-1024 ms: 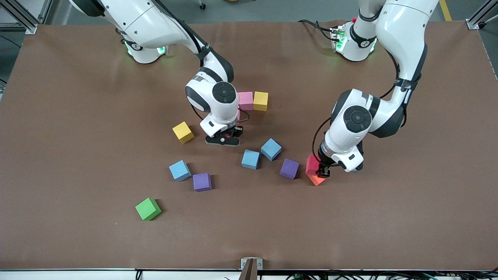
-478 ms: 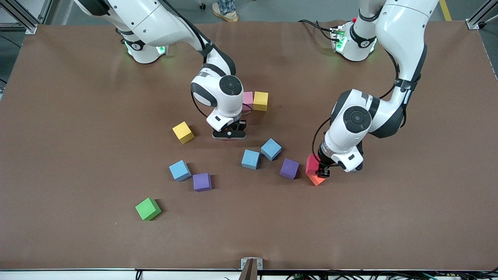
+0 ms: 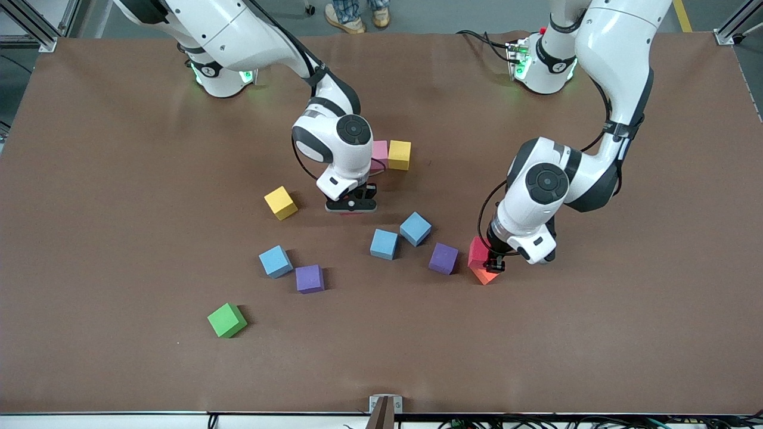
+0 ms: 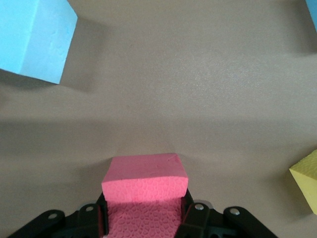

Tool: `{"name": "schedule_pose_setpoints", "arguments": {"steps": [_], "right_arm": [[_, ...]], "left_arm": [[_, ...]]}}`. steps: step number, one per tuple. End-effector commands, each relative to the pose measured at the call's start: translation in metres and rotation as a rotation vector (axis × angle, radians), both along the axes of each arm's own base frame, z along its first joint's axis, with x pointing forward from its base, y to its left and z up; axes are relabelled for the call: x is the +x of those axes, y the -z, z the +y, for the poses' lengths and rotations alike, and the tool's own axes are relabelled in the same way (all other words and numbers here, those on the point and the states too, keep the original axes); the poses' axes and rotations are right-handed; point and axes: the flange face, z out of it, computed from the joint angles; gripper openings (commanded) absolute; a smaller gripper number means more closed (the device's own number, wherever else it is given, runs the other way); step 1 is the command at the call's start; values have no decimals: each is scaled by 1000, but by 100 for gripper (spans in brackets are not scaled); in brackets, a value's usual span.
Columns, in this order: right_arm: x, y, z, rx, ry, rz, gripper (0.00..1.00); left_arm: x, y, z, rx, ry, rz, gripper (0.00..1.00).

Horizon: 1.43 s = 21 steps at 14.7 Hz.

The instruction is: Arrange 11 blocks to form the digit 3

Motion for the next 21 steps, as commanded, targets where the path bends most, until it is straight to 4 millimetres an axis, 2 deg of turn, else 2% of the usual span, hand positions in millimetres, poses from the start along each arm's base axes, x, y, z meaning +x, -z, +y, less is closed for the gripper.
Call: {"name": "schedule_pose_setpoints", "arguments": {"steps": [1, 9, 21], "right_arm": [[-6, -2, -5, -7, -16, -17, 0], [-3, -4, -6, 20, 11, -20, 0], [-12, -5, 1, 43, 47, 24, 0]], "left_arm": [[4, 0, -1, 5, -6, -16, 34], [4, 3, -1, 6, -6, -12, 34], [4, 3, -1, 6, -6, -12, 34]]}}
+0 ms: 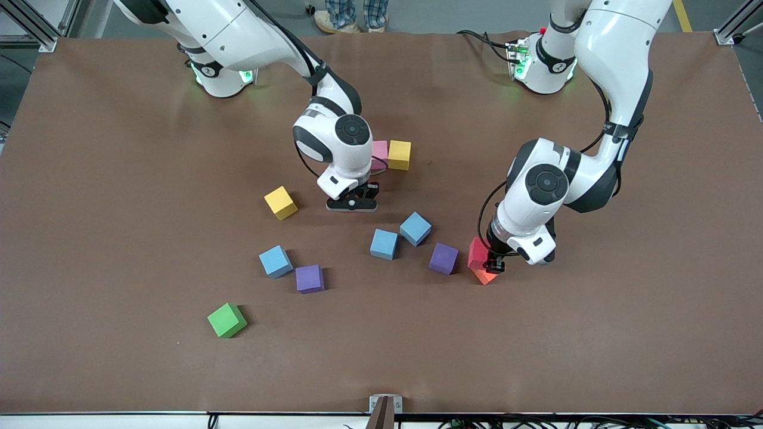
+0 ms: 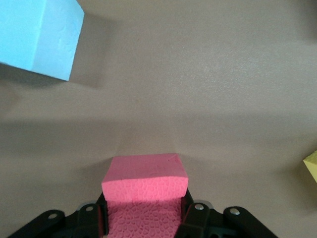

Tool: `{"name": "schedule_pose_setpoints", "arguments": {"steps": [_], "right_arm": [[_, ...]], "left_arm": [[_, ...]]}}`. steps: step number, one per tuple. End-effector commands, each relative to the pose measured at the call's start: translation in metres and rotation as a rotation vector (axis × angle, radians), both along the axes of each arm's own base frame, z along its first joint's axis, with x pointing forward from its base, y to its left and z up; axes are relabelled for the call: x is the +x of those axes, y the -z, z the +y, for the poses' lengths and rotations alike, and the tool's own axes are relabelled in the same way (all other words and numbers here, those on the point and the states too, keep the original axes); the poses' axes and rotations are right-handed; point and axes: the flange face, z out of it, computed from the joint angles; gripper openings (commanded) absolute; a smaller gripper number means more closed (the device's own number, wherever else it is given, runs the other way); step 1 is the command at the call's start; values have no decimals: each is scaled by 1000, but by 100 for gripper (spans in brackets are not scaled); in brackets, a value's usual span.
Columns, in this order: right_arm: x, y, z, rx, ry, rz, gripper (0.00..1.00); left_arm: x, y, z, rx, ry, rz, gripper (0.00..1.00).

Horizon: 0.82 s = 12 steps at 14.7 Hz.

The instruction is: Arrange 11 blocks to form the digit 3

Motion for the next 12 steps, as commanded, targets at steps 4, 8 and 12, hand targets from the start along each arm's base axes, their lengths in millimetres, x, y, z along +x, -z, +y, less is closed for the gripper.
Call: {"name": "schedule_pose_setpoints", "arguments": {"steps": [4, 8, 12], "right_arm": [[-15, -7, -6, 9, 5, 8, 0], [-16, -14, -15, 52, 15, 5, 0], [-17, -14, -18, 69, 18, 4, 0]], "left_arm": [[3, 0, -3, 5, -4, -15, 34], [1, -6, -7, 0, -25, -20, 34], [-10, -17, -27, -8, -66, -23, 31]]}}
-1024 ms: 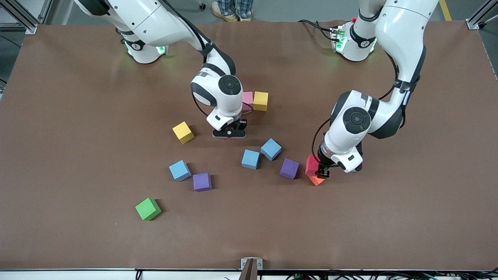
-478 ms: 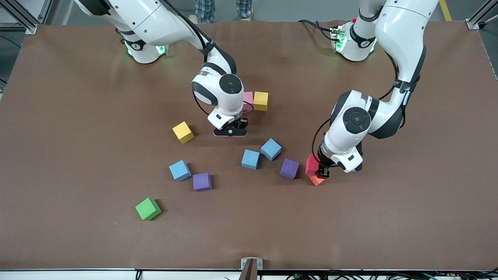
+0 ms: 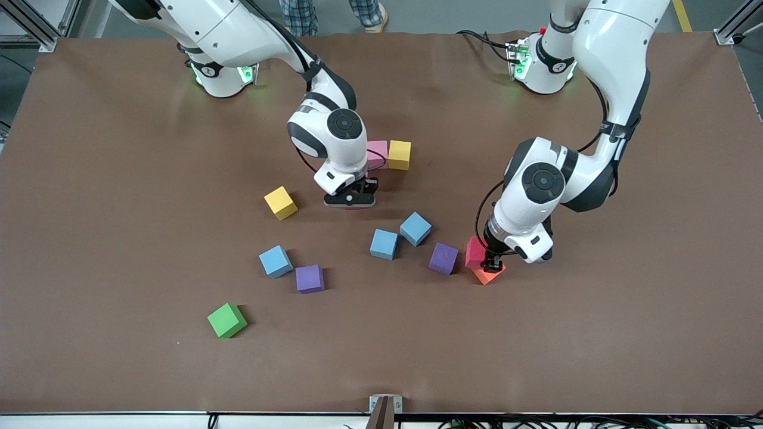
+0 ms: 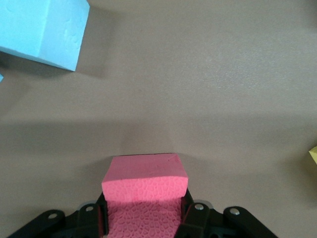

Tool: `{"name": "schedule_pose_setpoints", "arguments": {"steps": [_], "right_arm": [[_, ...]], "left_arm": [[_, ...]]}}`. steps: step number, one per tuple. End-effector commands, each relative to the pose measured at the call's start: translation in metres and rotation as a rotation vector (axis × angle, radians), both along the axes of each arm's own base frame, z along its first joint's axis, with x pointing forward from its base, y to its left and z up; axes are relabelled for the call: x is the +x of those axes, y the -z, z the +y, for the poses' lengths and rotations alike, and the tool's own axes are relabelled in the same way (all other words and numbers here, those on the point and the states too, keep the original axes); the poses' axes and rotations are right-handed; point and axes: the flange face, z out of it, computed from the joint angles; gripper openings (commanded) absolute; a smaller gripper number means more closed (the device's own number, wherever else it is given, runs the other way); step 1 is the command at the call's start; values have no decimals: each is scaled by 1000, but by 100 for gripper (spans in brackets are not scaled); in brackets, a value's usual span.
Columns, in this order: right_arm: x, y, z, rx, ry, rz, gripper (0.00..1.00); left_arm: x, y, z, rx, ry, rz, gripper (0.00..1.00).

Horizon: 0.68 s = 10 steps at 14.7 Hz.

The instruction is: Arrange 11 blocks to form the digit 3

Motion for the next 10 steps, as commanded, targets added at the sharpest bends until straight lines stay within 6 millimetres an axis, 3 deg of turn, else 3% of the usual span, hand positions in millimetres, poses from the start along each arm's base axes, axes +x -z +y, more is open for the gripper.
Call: {"name": "schedule_pose_setpoints", "arguments": {"steps": [1, 6, 10], "right_arm": [[-9, -7, -7, 13, 13, 6, 0], [-10, -5, -4, 19, 12, 3, 0], [-11, -3, -3, 19, 14, 6, 0]], "left_arm": [[-8, -15, -18, 1, -38, -21, 31], [-27, -15, -55, -7, -31, -17, 31], [-32, -13, -63, -7, -31, -15, 31]]}}
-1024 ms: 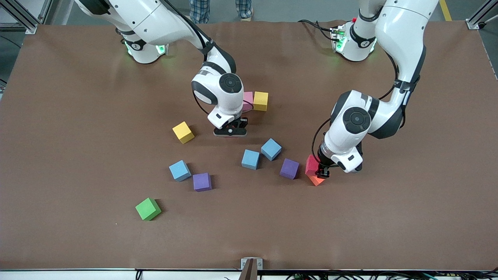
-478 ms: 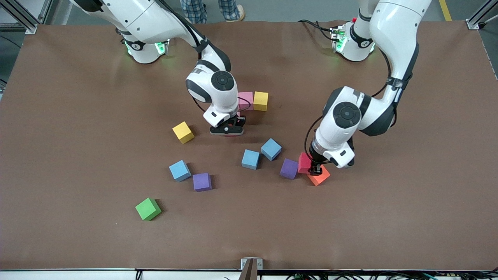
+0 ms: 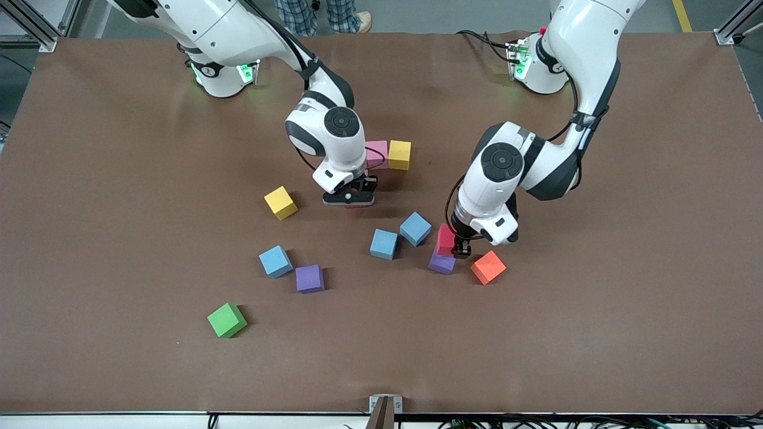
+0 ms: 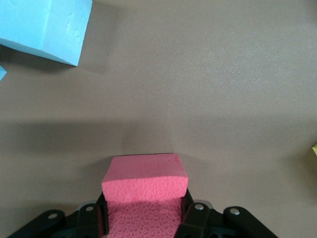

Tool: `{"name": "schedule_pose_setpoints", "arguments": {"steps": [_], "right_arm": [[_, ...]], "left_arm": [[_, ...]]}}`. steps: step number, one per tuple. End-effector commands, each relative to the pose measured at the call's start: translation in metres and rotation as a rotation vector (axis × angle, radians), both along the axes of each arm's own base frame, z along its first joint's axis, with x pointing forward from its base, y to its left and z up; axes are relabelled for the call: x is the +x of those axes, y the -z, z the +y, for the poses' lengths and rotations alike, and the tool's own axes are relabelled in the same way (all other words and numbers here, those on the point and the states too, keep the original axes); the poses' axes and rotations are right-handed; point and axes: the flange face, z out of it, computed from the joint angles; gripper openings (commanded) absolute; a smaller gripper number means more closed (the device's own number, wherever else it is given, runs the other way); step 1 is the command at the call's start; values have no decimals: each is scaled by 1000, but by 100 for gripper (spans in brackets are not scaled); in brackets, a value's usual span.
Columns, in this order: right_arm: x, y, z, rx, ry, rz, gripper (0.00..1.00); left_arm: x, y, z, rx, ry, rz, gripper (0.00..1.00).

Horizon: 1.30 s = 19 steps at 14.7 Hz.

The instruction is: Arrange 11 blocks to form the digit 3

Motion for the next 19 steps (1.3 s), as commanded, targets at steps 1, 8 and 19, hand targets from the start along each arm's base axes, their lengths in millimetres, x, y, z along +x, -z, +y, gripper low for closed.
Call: {"name": "schedule_pose_setpoints", "arguments": {"steps": [1, 8, 19], "right_arm": [[-6, -4, -3, 11, 29, 4, 0], [-11, -2, 2, 11, 45, 5, 0], [-16, 4, 9, 4, 27, 4, 0]], "left_arm": [[-2, -7, -3, 12, -3, -13, 32], [2, -17, -6, 0, -5, -31, 32], [5, -13, -3, 1, -12, -26, 32]]}}
